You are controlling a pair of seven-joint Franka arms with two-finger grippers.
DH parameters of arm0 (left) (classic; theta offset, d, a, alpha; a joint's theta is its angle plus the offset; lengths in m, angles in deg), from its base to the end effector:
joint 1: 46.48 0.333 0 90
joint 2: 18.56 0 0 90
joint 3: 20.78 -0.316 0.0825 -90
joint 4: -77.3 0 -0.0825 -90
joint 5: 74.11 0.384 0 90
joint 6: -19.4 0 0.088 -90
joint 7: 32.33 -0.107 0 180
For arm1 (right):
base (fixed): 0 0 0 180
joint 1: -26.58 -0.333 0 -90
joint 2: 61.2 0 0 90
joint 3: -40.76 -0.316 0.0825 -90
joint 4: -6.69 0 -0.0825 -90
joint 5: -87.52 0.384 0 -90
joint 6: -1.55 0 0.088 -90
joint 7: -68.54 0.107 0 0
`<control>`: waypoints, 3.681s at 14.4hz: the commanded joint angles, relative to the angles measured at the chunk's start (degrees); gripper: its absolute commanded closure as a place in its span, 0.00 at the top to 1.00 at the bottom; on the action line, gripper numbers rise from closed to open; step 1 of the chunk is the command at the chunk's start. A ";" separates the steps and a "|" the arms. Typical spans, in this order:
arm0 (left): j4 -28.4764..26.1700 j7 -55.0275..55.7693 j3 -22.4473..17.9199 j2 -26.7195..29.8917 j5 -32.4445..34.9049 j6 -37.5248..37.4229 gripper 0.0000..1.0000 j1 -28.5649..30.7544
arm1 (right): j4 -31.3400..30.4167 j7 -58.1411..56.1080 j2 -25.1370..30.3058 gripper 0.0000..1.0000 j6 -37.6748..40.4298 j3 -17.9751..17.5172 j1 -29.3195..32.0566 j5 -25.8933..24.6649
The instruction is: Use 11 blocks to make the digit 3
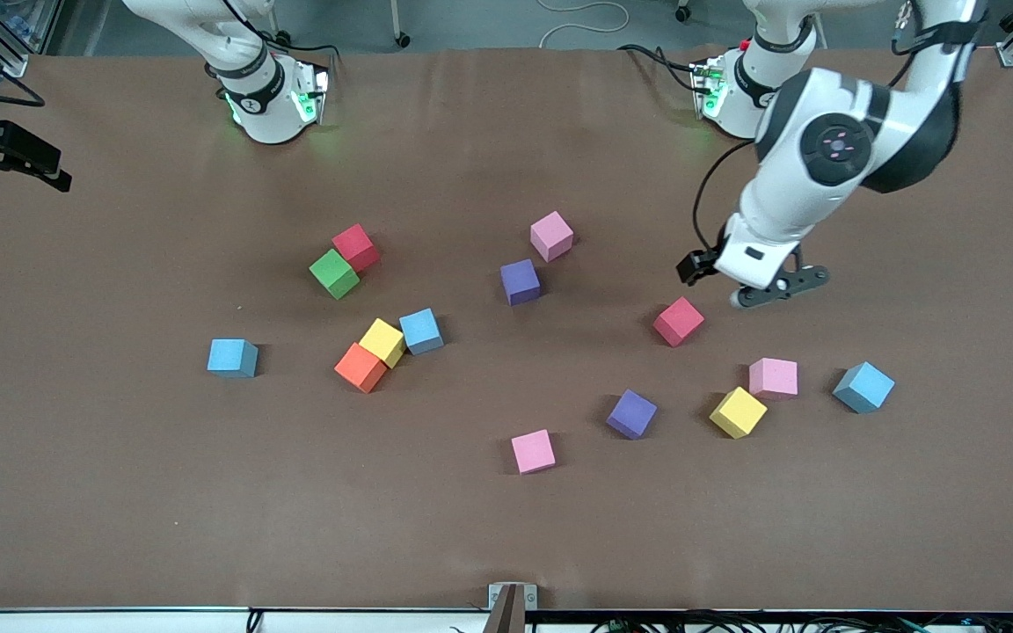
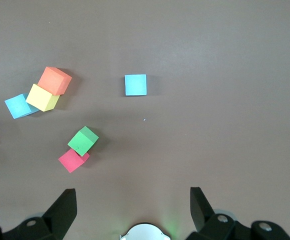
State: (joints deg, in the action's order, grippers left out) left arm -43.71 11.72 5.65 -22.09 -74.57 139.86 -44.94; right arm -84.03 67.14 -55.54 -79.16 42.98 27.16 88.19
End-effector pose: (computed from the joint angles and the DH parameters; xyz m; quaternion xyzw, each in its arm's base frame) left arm 0.4947 -0.2280 0.3841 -0.9850 -0.1684 0.0364 0.0042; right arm 0.5055 -0.0245 0.6575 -0.9992 0.0113 0.0377 0.0091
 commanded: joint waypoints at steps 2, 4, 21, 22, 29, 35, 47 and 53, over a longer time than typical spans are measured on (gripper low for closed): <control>-1.86 12.26 5.72 -2.87 0.90 4.51 1.00 0.04 | -0.51 -0.09 0.41 1.00 -0.24 -0.73 0.82 -0.50; -4.05 18.93 6.61 -3.67 0.90 8.98 1.00 -2.66 | -0.51 -0.09 0.41 1.00 -0.15 -0.64 0.82 -0.50; -8.46 53.68 6.61 -15.01 12.58 26.85 1.00 -17.53 | -0.51 -0.09 0.41 1.00 -0.15 -0.73 0.82 -0.50; -8.46 53.77 6.61 -15.53 12.59 27.29 1.00 -17.97 | -0.51 -0.09 0.41 1.00 -0.15 -0.73 0.82 -0.50; -8.28 53.86 6.61 -18.26 12.59 29.48 1.00 -19.82 | -0.42 -0.09 0.41 1.00 0.02 -0.73 0.73 -0.50; -7.50 53.86 6.61 -22.03 18.56 29.67 0.93 -19.47 | -0.42 -0.09 0.41 1.00 0.02 -0.73 0.73 -0.50; -2.14 37.71 6.97 -23.80 25.95 27.73 0.14 -28.78 | 0.98 0.08 0.15 1.00 0.11 -0.73 0.73 -1.02; -0.11 32.95 6.88 -25.73 26.03 27.21 0.13 -30.37 | 4.50 -0.09 -4.95 1.00 -1.20 -0.47 2.67 -1.11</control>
State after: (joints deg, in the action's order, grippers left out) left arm -45.69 45.25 12.63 -46.30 -49.89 168.36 -74.61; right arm -82.61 67.18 -57.74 -80.74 43.29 27.86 87.78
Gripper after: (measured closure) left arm 0.445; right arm 0.000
